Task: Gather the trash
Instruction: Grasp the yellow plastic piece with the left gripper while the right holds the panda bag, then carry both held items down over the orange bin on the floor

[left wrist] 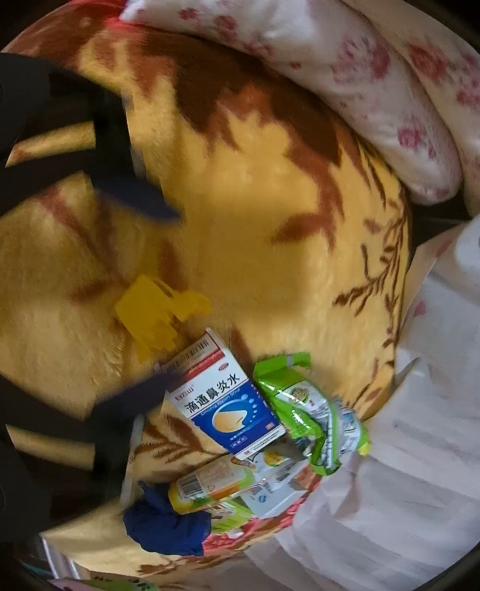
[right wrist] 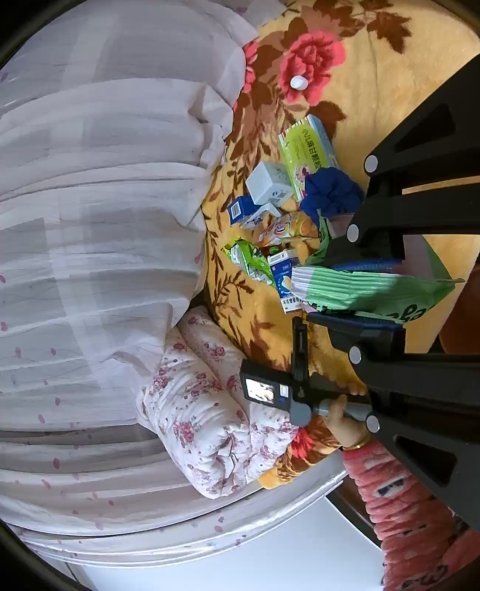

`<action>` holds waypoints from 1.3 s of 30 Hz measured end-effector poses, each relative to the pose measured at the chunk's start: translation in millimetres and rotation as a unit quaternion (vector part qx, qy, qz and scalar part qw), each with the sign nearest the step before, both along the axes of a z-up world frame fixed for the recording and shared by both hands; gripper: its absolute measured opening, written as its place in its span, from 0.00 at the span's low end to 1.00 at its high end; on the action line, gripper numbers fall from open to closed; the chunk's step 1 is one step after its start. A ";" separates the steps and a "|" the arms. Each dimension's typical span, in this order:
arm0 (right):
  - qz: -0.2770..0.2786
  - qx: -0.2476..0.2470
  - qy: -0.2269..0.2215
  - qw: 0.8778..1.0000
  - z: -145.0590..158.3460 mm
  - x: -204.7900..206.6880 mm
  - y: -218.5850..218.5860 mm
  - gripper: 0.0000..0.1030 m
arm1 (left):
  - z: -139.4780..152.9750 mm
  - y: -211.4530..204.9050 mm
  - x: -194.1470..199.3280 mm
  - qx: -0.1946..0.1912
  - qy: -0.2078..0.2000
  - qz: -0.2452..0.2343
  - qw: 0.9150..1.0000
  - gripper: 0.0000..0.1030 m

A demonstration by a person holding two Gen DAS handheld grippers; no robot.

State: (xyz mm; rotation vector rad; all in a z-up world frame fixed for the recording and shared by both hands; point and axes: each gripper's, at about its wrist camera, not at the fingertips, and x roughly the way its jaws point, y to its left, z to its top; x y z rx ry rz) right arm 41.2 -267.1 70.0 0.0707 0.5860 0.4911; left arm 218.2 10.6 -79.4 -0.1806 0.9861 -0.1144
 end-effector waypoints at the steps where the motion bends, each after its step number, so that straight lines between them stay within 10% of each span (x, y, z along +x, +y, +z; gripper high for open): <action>1: -0.001 0.000 0.000 1.000 0.0 -1.0 0.2 0.19 | -2.5 0.2 2.7 -0.010 0.011 -0.003 1.000 0.39; 4: -0.005 0.001 -0.002 1.000 0.2 -5.8 -2.5 0.19 | -1.5 3.0 1.9 -0.031 0.014 0.003 0.999 0.38; 6: -0.006 0.003 -0.003 1.000 0.9 -9.0 -3.0 0.19 | 2.9 2.1 -3.4 -0.022 0.008 0.000 1.000 0.15; 26: 0.027 0.003 -0.033 0.999 10.0 -85.7 11.3 0.19 | 91.7 -9.8 -166.2 -0.015 -0.086 -0.124 0.988 0.15; 39: 0.092 -0.028 0.036 0.995 -37.4 -129.1 45.4 0.19 | 35.4 -42.9 -244.3 -0.009 -0.019 -0.217 0.976 0.15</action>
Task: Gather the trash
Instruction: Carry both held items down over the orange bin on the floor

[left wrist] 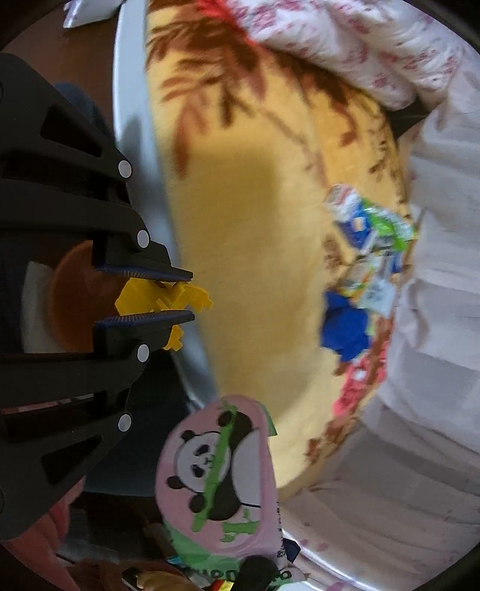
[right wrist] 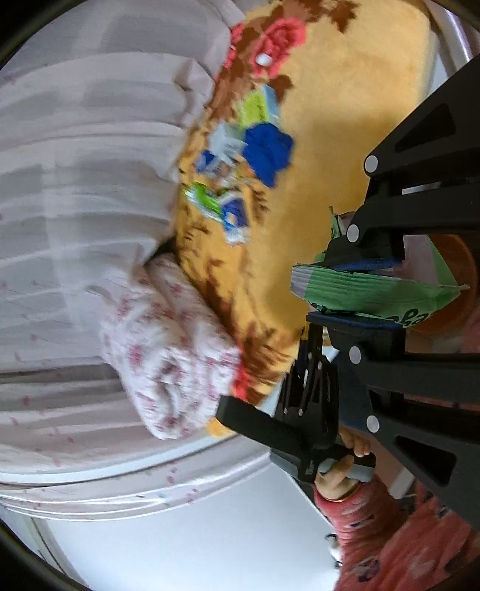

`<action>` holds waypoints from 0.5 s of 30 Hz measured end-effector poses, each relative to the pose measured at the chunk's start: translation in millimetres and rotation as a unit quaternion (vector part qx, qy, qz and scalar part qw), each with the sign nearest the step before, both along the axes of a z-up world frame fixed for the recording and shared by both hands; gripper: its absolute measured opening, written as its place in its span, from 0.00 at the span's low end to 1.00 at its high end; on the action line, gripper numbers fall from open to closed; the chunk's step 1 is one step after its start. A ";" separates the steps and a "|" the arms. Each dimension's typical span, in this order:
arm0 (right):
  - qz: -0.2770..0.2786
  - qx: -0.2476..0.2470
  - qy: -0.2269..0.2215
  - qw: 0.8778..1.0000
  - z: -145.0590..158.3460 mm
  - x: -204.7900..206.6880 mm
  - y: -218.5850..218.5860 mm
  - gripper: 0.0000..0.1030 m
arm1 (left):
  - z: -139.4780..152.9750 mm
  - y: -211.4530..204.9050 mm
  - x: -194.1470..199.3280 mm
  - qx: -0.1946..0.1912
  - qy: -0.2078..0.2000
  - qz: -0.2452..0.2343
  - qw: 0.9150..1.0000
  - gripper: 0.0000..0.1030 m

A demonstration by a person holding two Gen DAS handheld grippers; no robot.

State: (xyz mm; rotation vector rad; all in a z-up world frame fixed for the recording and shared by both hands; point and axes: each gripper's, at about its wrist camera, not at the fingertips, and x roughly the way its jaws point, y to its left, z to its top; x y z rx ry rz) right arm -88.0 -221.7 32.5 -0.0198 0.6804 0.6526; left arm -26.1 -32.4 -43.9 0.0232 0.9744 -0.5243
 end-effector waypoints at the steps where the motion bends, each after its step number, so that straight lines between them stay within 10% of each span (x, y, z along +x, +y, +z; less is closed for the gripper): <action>1: 0.003 -0.003 0.012 1.000 -8.8 0.4 2.8 0.19 | -7.6 -2.1 -1.5 0.002 0.008 -0.003 1.000 0.15; 15: -0.012 -0.051 0.166 0.985 -150.3 33.0 26.2 0.19 | -151.5 -25.3 6.0 0.041 0.174 -0.002 0.984 0.15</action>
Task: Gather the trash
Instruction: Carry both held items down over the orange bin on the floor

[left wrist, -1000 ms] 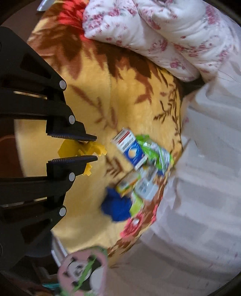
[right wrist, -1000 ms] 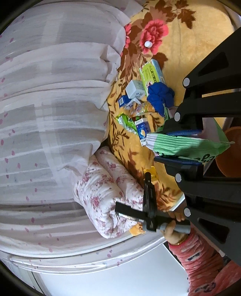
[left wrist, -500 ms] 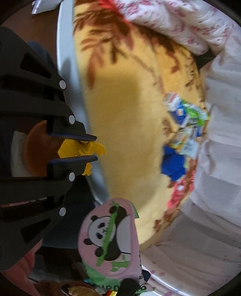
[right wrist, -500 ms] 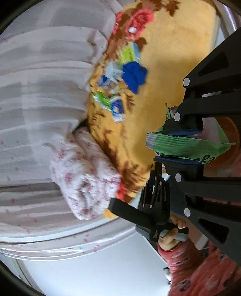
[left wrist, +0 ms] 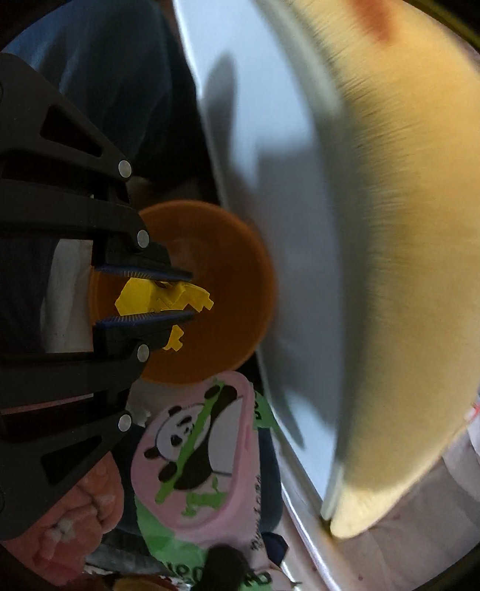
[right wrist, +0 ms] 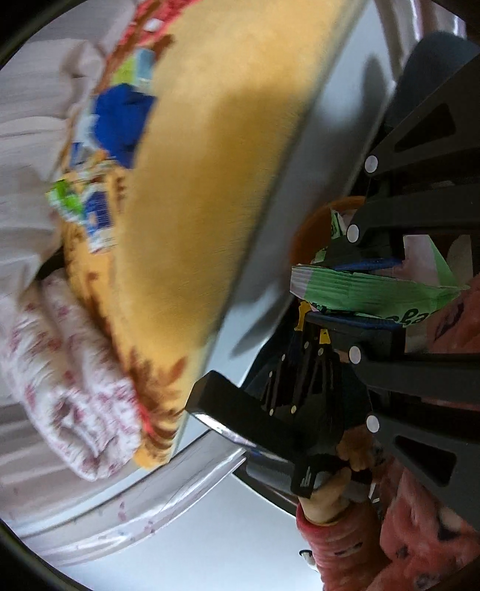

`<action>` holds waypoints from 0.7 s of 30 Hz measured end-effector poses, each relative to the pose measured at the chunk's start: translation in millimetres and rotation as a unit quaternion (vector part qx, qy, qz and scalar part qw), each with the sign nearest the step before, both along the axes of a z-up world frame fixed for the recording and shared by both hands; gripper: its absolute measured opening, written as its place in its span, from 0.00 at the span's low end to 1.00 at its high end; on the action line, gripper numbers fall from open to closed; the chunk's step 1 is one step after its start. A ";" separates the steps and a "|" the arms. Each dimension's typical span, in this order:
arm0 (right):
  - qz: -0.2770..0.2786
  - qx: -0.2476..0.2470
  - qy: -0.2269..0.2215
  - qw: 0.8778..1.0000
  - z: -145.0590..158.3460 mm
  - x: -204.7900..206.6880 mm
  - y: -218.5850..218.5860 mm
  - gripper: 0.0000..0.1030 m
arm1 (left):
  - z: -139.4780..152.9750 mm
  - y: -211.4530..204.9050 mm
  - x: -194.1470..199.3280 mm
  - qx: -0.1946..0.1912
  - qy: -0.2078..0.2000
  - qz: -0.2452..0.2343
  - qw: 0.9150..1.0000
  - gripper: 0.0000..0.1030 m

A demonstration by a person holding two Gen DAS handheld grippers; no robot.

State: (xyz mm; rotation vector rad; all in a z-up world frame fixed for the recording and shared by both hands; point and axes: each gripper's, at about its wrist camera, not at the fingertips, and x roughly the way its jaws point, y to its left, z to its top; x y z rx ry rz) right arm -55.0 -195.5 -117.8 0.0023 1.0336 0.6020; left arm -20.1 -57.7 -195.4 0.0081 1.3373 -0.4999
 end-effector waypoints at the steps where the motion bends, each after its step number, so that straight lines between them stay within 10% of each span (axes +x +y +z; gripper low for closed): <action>1: -0.003 -0.003 0.012 1.000 -10.3 3.4 0.8 0.19 | -8.3 -1.8 0.9 0.005 0.010 0.002 1.000 0.15; 18: -0.035 -0.009 0.122 0.992 -110.6 38.4 10.0 0.19 | -84.2 -4.6 13.0 0.055 0.122 0.030 0.991 0.15; 21: -0.042 -0.001 0.136 0.990 -115.6 45.2 13.5 0.24 | -90.7 -6.4 10.8 0.066 0.128 0.034 0.989 0.38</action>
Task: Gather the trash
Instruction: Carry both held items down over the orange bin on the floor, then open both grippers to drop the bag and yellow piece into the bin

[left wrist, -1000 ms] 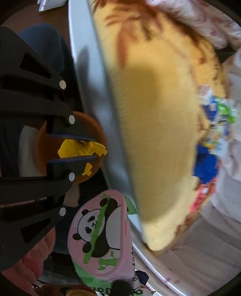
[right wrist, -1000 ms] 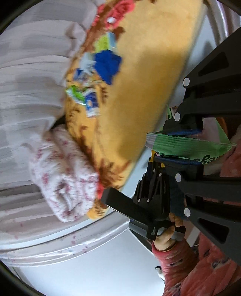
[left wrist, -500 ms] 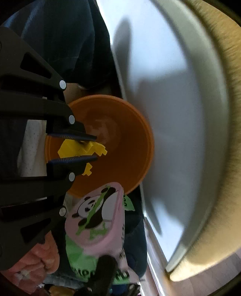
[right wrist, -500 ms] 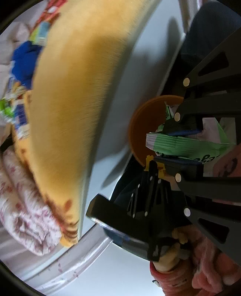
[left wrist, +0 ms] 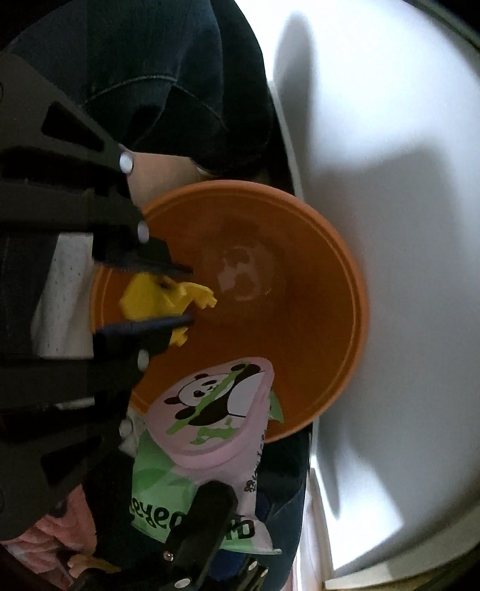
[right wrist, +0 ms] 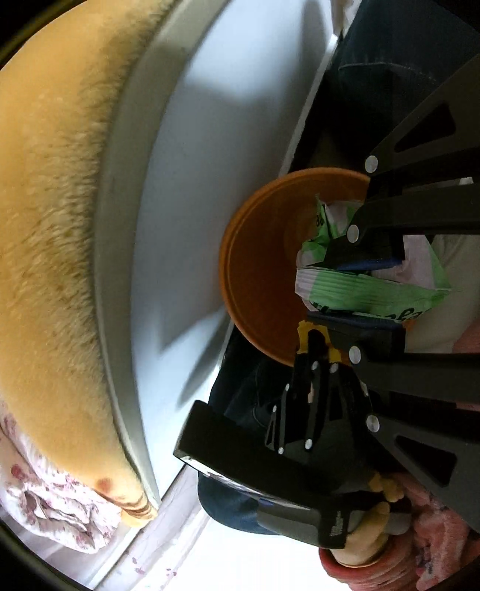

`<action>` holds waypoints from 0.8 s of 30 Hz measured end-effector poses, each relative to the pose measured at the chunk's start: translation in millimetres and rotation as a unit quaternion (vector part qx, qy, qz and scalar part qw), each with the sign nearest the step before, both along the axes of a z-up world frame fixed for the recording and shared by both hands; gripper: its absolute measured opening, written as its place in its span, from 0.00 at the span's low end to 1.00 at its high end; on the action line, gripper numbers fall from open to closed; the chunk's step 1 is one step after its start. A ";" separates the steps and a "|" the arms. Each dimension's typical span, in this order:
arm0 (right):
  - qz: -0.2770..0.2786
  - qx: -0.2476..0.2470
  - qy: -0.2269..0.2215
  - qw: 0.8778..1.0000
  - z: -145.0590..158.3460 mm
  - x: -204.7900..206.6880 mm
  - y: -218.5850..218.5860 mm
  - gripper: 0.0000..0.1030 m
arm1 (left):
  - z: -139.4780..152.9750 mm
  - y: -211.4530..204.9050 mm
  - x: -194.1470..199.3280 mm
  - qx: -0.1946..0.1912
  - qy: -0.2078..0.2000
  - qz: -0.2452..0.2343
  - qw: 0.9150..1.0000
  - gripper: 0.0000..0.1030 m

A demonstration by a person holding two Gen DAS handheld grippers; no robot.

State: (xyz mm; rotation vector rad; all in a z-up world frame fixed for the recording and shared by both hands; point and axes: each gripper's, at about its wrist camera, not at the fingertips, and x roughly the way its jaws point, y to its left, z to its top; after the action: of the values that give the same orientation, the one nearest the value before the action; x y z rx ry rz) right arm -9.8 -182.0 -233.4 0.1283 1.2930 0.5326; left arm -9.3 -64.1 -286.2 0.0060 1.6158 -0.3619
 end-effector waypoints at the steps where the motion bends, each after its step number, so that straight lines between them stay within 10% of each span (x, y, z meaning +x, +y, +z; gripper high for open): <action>1: -0.005 0.000 0.002 1.000 2.0 3.2 2.5 0.29 | 1.0 0.9 -0.3 0.003 -0.001 0.001 1.000 0.53; 8: -0.026 -0.023 -0.037 0.999 21.0 2.7 -3.4 0.64 | 10.2 3.7 1.6 0.012 -0.012 0.020 1.000 0.69; 24: -0.055 -0.021 -0.038 0.998 17.7 -11.6 -37.5 0.69 | 14.4 3.7 0.8 0.020 -0.043 0.017 0.999 0.70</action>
State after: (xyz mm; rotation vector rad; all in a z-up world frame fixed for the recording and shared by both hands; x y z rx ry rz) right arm -21.4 -219.5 -215.7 0.1418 1.2141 0.4134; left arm -8.5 -60.4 -271.8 0.0231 1.5352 -0.2991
